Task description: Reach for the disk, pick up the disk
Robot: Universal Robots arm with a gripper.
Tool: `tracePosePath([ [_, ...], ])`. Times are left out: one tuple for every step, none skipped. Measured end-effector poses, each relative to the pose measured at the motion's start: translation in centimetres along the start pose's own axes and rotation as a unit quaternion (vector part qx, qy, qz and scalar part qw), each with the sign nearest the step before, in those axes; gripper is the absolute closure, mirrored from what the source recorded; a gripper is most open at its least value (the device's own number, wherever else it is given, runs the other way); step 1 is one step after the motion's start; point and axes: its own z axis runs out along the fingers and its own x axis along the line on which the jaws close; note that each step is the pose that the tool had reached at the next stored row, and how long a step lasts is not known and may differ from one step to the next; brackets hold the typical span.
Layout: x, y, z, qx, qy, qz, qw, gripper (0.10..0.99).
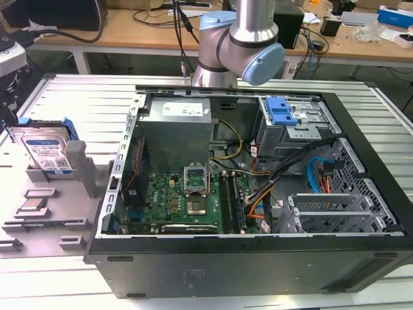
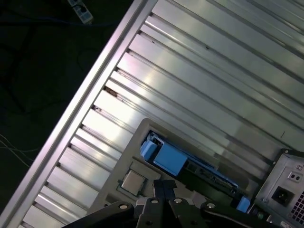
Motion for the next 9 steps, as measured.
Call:
tracePosePath([
  [0.00,0.00,0.00,0.0000,0.0002,-0.005,1.0000,0.980],
  [0.00,0.00,0.00,0.0000,0.0004,-0.009,1.0000,0.980],
  [0.00,0.00,0.00,0.0000,0.0006,-0.015,0.9999,0.980],
  [0.00,0.00,0.00,0.0000,0.0010,-0.026,0.9997,0.980],
  [0.00,0.00,0.00,0.0000,0.0011,-0.029,0.9996,0.980],
  [0.00,0.00,0.00,0.0000,0.0013,-0.033,0.9995,0.980],
  [0.00,0.00,0.00,0.0000,0.0015,-0.038,0.9993,0.980],
  [0.00,0.00,0.00,0.0000,0.0016,-0.041,0.9992,0.980],
  [0.00,0.00,0.00,0.0001,0.0017,-0.045,0.9990,0.980],
])
